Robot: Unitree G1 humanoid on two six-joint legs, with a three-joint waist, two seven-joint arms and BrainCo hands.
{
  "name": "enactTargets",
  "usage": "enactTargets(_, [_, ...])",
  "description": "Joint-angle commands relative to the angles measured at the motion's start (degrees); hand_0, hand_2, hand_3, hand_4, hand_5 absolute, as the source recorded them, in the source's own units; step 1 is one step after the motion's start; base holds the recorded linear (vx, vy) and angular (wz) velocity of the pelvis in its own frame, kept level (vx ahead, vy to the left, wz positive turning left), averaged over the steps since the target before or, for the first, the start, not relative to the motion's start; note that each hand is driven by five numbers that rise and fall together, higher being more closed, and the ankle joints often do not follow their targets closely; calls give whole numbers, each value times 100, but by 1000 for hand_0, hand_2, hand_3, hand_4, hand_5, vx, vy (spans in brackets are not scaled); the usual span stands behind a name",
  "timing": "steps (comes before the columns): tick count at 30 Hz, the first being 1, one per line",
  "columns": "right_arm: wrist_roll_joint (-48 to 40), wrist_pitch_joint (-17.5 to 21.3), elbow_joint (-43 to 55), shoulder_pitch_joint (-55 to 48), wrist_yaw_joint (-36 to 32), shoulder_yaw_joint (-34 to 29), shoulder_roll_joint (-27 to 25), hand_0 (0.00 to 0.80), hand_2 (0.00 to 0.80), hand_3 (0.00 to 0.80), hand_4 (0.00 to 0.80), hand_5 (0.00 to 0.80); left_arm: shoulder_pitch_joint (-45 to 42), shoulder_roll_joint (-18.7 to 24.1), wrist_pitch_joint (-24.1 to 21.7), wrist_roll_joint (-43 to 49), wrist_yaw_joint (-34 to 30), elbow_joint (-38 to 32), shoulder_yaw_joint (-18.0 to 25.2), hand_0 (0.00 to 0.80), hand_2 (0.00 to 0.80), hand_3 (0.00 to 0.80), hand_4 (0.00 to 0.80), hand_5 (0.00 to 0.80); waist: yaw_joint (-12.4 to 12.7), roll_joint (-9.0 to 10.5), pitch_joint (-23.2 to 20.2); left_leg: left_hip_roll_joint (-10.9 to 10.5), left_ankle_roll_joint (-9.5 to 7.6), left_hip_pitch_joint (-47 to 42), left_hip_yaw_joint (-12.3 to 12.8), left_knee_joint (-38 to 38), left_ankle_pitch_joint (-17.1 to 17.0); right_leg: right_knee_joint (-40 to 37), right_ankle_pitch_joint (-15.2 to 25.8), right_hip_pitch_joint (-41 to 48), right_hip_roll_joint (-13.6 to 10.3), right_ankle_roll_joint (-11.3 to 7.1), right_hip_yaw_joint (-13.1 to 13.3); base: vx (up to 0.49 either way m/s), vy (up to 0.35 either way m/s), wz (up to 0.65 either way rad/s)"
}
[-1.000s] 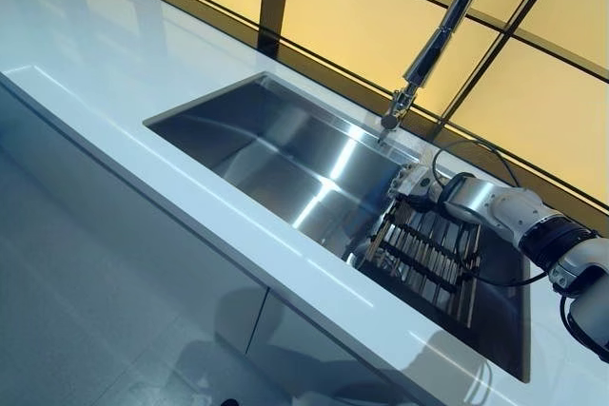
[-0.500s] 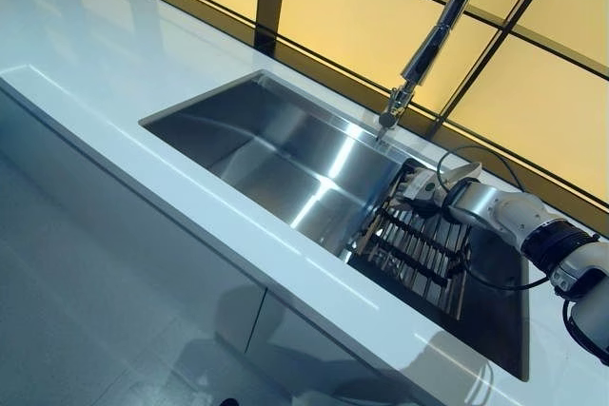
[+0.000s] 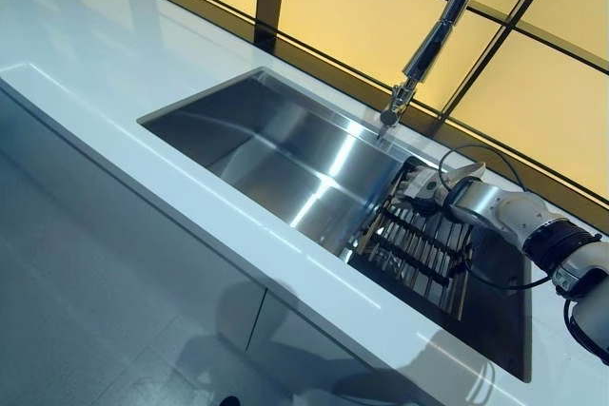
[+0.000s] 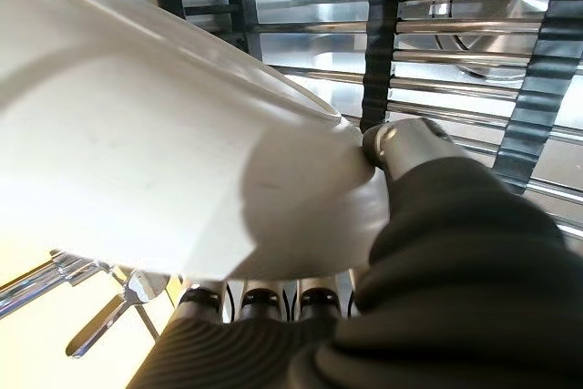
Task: Take plates into dishwasher
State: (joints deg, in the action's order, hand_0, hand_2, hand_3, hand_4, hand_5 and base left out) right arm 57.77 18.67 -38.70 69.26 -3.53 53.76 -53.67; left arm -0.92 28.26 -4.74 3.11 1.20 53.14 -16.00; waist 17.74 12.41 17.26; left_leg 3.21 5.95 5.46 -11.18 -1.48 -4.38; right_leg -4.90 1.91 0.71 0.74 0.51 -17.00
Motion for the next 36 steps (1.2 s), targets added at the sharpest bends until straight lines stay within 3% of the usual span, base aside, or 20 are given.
enactTargets(1, [-67,-395,129,210,70,-182,-652,800,800,800,800,800,-22,34,-77,-75,0,-63,-50,0,0,0,0,0,-112,41,-233,-4,-326,-13,109,-82,110,205,-72,122,-96,-298,79,-2,40,0])
enactTargets(22, [-212,-454,198,-270,213,-670,-1167,800,800,800,800,800,-66,-167,-35,5,-74,131,-49,0,0,0,0,0,-481,22,-732,-157,-466,-402,421,-301,246,85,32,258,-307,-483,324,-17,82,-6])
enactTargets(30, [-1643,-1134,284,-855,812,-1679,-1303,800,800,800,800,800,-215,-382,-109,-32,2,339,-11,0,0,0,0,0,-751,-124,-996,-348,-642,-661,648,-271,457,78,182,288,-513,-666,630,-26,180,-21])
enactTargets(36, [-2427,-1216,420,-1247,1335,-2375,-1433,800,800,800,800,800,-164,-402,-115,-149,4,392,18,0,0,0,0,0,-965,-262,-1028,-501,-818,-750,780,-132,602,301,312,138,-714,-839,943,-92,214,-27])
